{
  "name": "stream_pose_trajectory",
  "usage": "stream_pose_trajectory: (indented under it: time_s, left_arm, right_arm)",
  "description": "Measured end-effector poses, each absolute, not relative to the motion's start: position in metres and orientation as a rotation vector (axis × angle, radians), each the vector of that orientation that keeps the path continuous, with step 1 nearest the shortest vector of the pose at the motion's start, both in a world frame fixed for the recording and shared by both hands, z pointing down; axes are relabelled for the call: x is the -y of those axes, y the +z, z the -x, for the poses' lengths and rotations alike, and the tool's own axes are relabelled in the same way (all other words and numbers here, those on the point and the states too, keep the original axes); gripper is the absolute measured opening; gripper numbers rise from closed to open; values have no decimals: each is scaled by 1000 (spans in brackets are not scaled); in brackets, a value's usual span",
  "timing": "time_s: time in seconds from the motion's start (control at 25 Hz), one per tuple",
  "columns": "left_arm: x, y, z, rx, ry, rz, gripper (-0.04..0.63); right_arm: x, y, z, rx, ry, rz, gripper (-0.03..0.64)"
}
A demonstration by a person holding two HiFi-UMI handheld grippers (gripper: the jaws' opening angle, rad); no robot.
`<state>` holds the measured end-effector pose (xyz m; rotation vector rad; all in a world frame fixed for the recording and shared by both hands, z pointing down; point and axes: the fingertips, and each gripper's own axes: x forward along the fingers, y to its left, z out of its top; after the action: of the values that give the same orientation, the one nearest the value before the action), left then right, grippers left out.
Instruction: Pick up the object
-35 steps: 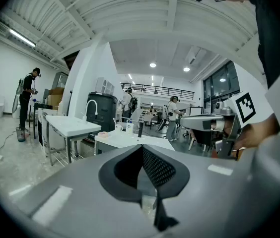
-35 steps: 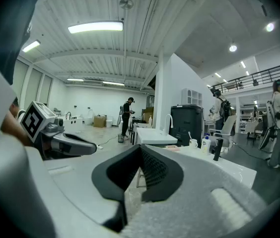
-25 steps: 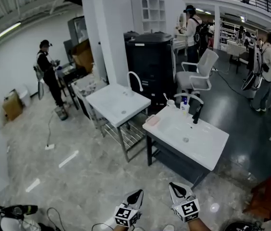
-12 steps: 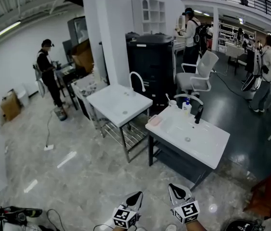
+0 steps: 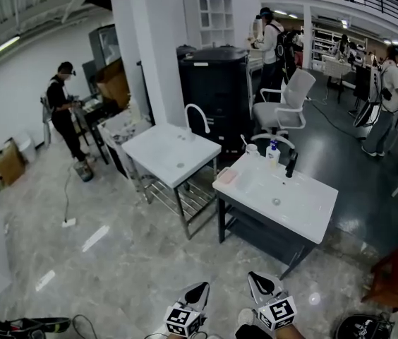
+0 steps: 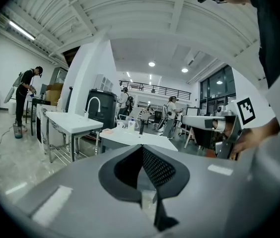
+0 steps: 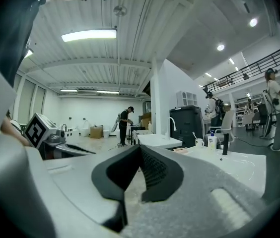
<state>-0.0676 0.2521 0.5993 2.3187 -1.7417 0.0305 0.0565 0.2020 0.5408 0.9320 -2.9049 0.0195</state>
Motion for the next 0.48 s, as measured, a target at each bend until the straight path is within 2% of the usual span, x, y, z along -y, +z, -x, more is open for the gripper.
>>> stream_pose_trajectory:
  time_s: [0.48]
  left_arm:
    - [-149, 574, 89, 1763, -35, -2322, 17]
  right_arm:
    - [-101, 522, -38, 2951, 0, -910, 0]
